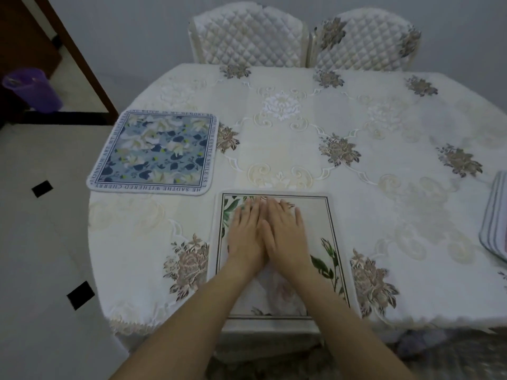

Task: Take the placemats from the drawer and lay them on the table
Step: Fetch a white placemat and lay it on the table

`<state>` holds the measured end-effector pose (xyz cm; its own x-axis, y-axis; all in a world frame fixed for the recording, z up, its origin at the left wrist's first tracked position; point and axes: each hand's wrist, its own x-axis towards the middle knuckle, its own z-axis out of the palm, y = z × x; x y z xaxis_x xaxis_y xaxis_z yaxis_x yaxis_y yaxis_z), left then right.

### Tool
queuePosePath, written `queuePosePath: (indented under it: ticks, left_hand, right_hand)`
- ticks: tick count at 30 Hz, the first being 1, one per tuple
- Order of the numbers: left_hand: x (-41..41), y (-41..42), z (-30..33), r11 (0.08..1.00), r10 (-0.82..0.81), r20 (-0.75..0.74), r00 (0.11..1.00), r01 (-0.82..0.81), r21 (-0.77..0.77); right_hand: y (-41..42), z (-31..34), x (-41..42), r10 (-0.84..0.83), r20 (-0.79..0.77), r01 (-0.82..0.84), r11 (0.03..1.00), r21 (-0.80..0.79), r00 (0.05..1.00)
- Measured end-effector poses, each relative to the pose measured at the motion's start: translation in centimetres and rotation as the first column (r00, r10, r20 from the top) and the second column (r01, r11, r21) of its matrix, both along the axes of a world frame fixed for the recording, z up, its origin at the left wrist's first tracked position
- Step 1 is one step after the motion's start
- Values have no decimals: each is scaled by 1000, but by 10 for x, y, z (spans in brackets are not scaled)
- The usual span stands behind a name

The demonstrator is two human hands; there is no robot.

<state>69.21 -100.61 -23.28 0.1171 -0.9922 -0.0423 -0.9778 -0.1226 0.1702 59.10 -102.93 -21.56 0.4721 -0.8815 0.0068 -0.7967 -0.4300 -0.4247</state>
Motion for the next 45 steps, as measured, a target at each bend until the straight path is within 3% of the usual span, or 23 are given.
queuePosePath:
  ticks: [2,6,9,15,21,24,26,37,45]
  left_hand:
    - [2,-5,-13,999,14,7,1000,-14,34]
    - [20,-1,-15,996,-47,-91,995,40,-79]
    - [39,3,-10,995,-28,-92,995,19,-99]
    - [65,14,-14,999,21,-64,998,-24,-45]
    - [42,28,8,998,-31,48,998,29,56]
    - [-14,73,1,989,-144,-3,990,144,-26]
    - [-35,89,-6,976,-216,-48,975,216,-18]
    - [28,128,-5,990,-137,-13,990,137,-17]
    - [38,127,28,968,-183,1,983,181,174]
  right_hand:
    - [-12,-13,7,-12,-18,13,1000,18,1000]
    - [-24,-25,-9,70,-126,-75,997,-32,990]
    - [-32,-27,-29,9,-161,-17,999,-45,987]
    - [-44,-27,-87,-92,-244,82,995,-52,965]
    - [-18,-2,-72,-166,-230,156,986,-60,959]
    - [43,0,-49,21,-103,-27,998,-57,994]
    - [69,-8,-43,145,-123,-147,989,-6,982]
    - [51,-17,-119,134,-202,-135,991,8,970]
    - [47,7,-122,204,-274,-181,977,110,940]
